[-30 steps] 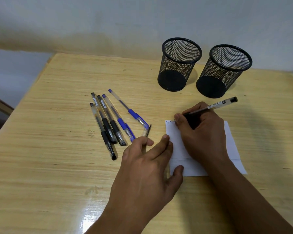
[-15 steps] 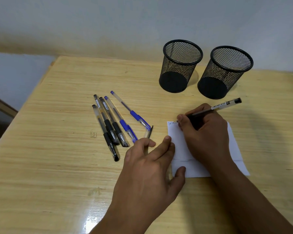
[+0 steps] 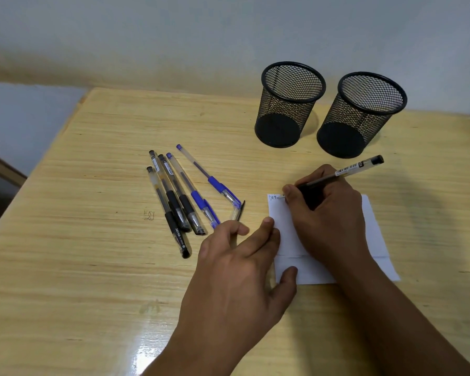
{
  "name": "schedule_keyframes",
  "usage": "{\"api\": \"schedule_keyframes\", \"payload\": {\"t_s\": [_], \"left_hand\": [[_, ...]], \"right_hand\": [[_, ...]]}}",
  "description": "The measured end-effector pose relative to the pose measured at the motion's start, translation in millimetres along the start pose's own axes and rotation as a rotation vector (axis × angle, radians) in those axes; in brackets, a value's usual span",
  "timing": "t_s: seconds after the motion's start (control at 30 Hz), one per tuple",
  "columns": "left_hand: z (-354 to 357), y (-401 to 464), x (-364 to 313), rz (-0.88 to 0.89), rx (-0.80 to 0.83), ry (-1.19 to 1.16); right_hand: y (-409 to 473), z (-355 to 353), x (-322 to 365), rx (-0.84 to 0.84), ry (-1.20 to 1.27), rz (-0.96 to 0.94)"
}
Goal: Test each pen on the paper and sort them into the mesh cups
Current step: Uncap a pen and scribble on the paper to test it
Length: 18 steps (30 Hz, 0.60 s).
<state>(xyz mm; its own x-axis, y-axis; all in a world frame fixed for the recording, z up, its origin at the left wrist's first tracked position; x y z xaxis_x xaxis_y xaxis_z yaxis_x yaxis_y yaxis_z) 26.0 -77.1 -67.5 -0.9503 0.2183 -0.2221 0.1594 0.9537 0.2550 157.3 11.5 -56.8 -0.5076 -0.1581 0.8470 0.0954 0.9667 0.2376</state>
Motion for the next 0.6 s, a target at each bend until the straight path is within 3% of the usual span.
{"api": "schedule_keyframes", "payload": {"t_s": [0.33,0.6], "left_hand": [[0.7,1.0,-0.2,0.012,-0.012,0.009],[1.1,0.2,-1.4,0.015,-0.010,0.006]], "right_hand": [[1.3,-2.0,-3.5,-0.009,0.004,0.014],[7.5,-16.5,-19.2,-0.077,0.194,0.146]]}}
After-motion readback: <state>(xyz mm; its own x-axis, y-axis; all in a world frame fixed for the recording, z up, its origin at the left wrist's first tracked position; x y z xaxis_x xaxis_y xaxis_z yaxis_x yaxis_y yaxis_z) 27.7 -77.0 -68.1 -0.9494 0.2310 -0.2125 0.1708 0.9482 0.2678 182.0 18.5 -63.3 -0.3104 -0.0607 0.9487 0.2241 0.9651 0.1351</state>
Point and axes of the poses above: each hand's wrist, its own y-axis towards the middle knuckle, its own z-axis out of the palm, x = y × z, the point moved 10 cm from there along y, towards the middle knuckle, and after that the axes turned 10 degrees about y, right-handed, at the moved point
